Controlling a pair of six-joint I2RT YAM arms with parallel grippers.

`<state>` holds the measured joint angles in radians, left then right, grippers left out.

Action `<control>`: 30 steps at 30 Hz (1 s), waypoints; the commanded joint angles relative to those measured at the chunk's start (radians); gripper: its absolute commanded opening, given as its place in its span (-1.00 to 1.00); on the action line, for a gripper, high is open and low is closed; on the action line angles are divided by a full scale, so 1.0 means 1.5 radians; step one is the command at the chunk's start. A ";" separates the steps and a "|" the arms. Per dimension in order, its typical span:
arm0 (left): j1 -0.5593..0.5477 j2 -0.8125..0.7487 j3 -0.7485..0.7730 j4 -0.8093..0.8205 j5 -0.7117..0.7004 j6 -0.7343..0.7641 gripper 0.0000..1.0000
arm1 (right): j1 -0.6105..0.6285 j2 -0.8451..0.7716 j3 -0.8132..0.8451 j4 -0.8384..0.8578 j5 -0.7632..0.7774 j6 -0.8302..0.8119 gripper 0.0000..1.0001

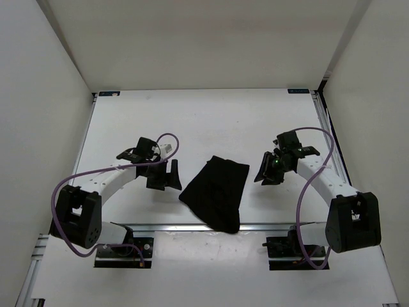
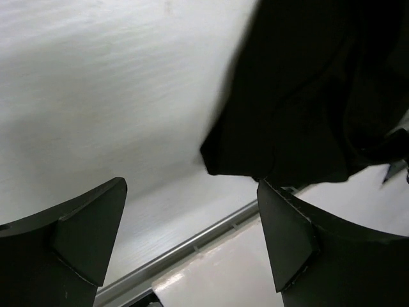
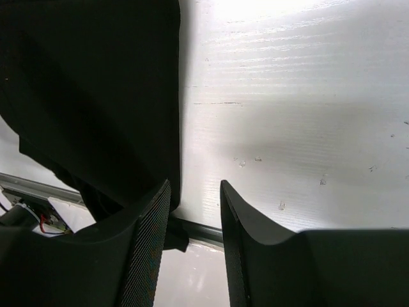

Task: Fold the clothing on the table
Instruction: Flatten the skirt out

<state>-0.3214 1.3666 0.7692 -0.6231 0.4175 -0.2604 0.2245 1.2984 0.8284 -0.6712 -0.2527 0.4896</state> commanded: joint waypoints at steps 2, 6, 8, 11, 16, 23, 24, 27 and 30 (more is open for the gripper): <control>-0.022 -0.039 -0.010 0.032 0.065 -0.034 0.84 | 0.014 0.021 0.027 0.009 -0.009 -0.005 -0.15; -0.044 -0.022 -0.028 0.070 0.054 -0.051 0.55 | 0.023 0.029 0.034 0.015 -0.009 -0.001 -0.15; -0.044 -0.007 -0.051 0.098 0.048 -0.064 0.31 | 0.023 0.034 0.032 0.013 -0.014 -0.006 -0.14; -0.032 0.013 -0.091 0.159 0.058 -0.075 -0.06 | 0.020 0.023 0.028 0.015 -0.022 -0.010 -0.15; -0.056 0.061 -0.069 0.165 0.066 -0.080 -0.03 | 0.001 0.007 0.020 0.011 -0.020 -0.017 -0.14; -0.081 0.120 -0.103 0.263 0.150 -0.128 -0.19 | -0.011 0.005 0.012 0.009 -0.022 -0.022 -0.15; -0.083 0.127 -0.097 0.264 0.156 -0.128 -0.38 | -0.015 0.007 0.012 0.009 -0.025 -0.024 -0.15; -0.082 0.167 -0.087 0.262 0.162 -0.126 -1.00 | -0.011 0.002 0.009 0.005 -0.021 -0.024 -0.15; -0.069 0.181 -0.042 0.239 0.146 -0.120 -1.00 | -0.022 -0.011 0.001 0.000 -0.022 -0.025 -0.14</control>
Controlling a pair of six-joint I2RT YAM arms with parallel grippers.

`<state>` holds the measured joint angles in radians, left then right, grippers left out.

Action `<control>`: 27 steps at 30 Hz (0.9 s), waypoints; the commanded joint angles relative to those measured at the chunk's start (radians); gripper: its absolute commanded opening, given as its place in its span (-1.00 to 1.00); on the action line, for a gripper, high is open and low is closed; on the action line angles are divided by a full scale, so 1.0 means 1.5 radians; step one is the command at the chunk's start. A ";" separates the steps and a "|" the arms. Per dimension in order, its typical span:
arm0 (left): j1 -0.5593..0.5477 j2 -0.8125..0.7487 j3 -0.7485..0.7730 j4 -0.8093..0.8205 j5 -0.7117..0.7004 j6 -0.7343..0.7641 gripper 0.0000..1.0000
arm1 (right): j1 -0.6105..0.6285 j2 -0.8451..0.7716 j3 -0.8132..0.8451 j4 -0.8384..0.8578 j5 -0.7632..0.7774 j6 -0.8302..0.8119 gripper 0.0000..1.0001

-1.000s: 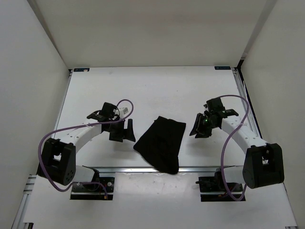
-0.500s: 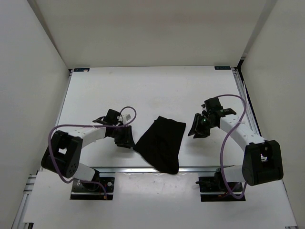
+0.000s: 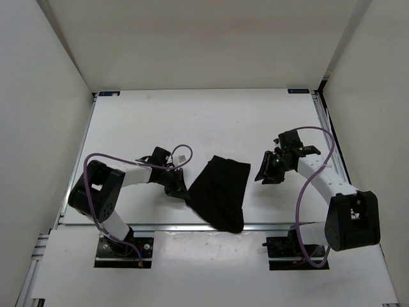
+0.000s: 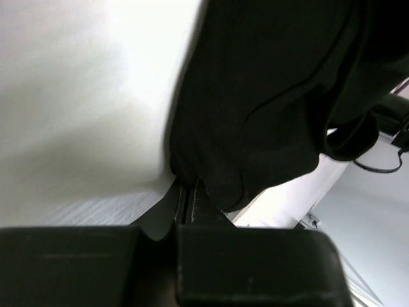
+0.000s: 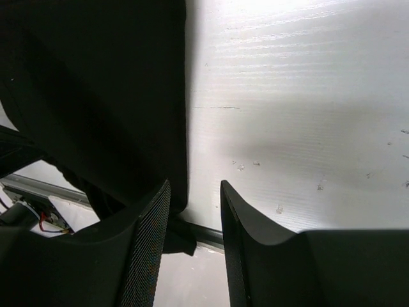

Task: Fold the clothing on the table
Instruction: Flatten the skirt out

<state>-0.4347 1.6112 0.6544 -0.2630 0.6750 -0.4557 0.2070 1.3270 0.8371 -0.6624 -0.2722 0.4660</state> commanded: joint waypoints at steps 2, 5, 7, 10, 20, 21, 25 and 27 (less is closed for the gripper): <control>0.023 0.006 0.089 -0.026 -0.041 0.012 -1.00 | -0.020 -0.039 -0.011 0.004 -0.012 -0.006 -0.15; 0.059 0.003 0.244 -0.106 -0.091 0.043 -1.00 | -0.032 -0.053 -0.020 0.008 -0.018 -0.009 -0.14; 0.067 0.017 0.380 -0.140 -0.120 0.061 -1.00 | -0.034 -0.054 -0.015 0.010 -0.021 -0.012 -0.15; 0.069 0.044 0.508 -0.182 -0.154 0.083 -1.00 | -0.026 -0.050 -0.012 0.005 -0.019 -0.009 -0.14; 0.009 0.065 0.458 -0.174 -0.091 0.113 -1.00 | -0.015 -0.042 0.001 -0.005 -0.016 -0.008 -0.14; 0.001 0.058 0.462 -0.178 -0.105 0.117 -1.00 | -0.015 -0.043 0.002 -0.006 -0.016 -0.012 -0.15; 0.009 0.028 0.460 -0.202 -0.087 0.131 -1.00 | -0.007 -0.041 0.001 0.007 -0.022 -0.005 -0.15; 0.031 -0.007 0.422 -0.214 0.011 0.133 -1.00 | 0.002 -0.022 0.008 0.012 -0.020 -0.005 -0.15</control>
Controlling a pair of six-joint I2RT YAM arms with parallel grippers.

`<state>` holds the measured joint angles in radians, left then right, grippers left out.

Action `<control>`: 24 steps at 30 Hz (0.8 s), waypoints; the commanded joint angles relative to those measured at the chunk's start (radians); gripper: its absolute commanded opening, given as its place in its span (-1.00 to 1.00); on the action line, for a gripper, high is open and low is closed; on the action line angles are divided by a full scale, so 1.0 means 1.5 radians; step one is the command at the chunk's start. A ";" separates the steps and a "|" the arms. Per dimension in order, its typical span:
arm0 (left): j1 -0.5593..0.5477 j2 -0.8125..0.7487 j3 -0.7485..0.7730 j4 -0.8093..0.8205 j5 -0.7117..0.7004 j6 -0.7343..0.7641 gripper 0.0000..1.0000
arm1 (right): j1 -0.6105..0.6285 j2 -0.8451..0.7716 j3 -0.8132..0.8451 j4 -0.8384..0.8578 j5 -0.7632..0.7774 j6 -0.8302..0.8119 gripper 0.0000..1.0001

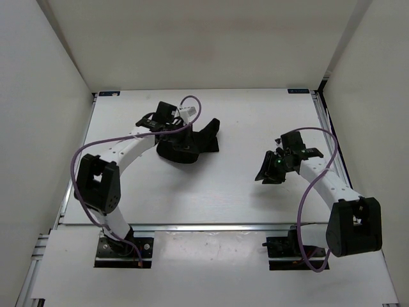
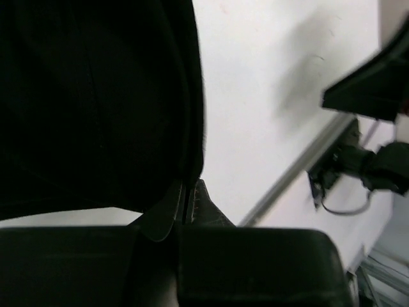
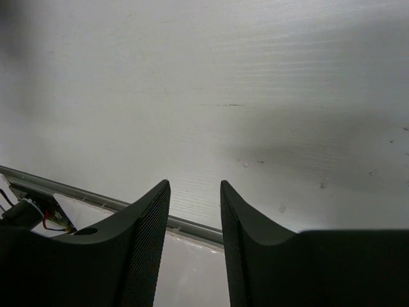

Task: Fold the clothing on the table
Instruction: Flatten the skirt out

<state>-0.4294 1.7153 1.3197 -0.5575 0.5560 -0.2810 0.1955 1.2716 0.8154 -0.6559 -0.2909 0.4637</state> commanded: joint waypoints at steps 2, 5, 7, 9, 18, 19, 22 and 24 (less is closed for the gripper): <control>0.023 -0.103 -0.068 -0.046 0.149 0.044 -1.00 | 0.013 0.021 0.036 0.005 -0.009 -0.009 -0.15; -0.026 -0.132 -0.135 -0.143 0.109 0.121 -1.00 | 0.013 0.039 0.052 0.010 -0.002 -0.008 -0.15; -0.068 -0.147 -0.171 -0.188 0.033 0.141 -1.00 | 0.018 0.051 0.067 0.013 -0.012 -0.015 -0.15; -0.097 -0.161 -0.218 -0.196 -0.050 0.120 -1.00 | 0.020 0.071 0.076 0.016 -0.019 -0.016 -0.14; 0.121 -0.309 -0.291 -0.103 0.035 0.041 -1.00 | 0.055 0.180 0.172 0.082 -0.072 -0.035 -0.06; 0.132 -0.309 -0.278 -0.101 0.039 0.041 -1.00 | 0.056 0.198 0.197 0.077 -0.076 -0.038 -0.07; 0.131 -0.288 -0.239 -0.090 0.070 0.022 -1.00 | 0.078 0.231 0.245 0.069 -0.073 -0.043 -0.08; 0.122 -0.279 -0.222 -0.049 0.036 -0.014 -1.00 | 0.088 0.250 0.276 0.059 -0.071 -0.055 -0.08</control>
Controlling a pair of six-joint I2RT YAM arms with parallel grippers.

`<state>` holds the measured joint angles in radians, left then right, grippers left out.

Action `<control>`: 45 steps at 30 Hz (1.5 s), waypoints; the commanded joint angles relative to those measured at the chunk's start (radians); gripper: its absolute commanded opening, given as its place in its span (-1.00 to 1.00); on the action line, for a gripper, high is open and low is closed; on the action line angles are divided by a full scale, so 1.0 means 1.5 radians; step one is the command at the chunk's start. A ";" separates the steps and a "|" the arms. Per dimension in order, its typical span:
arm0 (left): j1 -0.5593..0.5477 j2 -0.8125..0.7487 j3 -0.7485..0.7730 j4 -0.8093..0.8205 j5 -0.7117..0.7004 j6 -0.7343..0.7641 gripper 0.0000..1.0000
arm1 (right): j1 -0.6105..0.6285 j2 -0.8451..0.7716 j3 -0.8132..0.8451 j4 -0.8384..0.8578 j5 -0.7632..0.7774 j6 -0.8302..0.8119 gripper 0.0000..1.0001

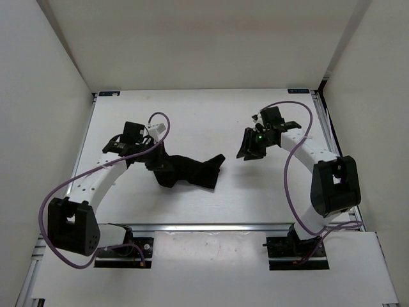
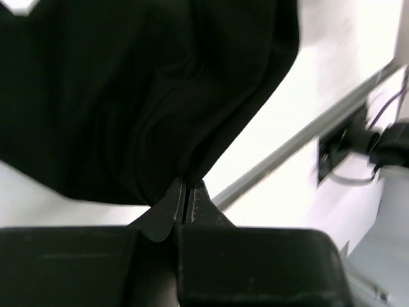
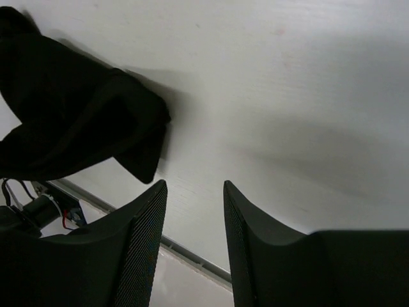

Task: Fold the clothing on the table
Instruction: Flatten the skirt out

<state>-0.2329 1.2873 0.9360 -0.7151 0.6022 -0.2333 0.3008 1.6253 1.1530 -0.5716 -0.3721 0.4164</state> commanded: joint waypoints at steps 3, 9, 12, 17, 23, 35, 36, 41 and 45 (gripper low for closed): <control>0.026 0.012 0.001 0.164 -0.020 -0.124 -1.00 | 0.036 0.045 0.083 0.010 -0.028 -0.043 -0.07; 0.077 0.150 -0.010 0.260 -0.082 -0.160 -1.00 | 0.058 0.074 0.093 0.065 -0.055 -0.079 -0.03; 0.071 0.213 0.021 0.268 -0.117 -0.158 -1.00 | 0.054 0.089 0.094 0.086 -0.064 -0.082 -0.01; 0.056 0.283 0.070 0.275 -0.150 -0.156 -1.00 | 0.044 0.117 0.099 0.135 -0.095 -0.080 -0.01; 0.046 0.327 0.107 0.247 -0.161 -0.147 -1.00 | 0.044 0.170 0.121 0.199 -0.160 -0.053 0.00; 0.056 0.335 0.105 0.210 -0.175 -0.126 -1.00 | 0.060 0.226 0.117 0.299 -0.200 -0.013 -0.07; 0.056 0.335 0.106 0.207 -0.184 -0.125 -1.00 | 0.061 0.231 0.115 0.302 -0.205 -0.008 -0.10; 0.057 0.340 0.088 0.199 -0.179 -0.120 -1.00 | 0.052 0.243 0.087 0.373 -0.234 0.029 -0.65; 0.062 0.336 0.111 0.190 -0.135 -0.113 -1.00 | 0.029 0.217 0.104 0.395 -0.241 0.046 -0.99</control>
<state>-0.1482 1.7958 1.0748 -0.3958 0.3607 -0.4271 0.3725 1.9945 1.2907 -0.0490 -0.7017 0.4656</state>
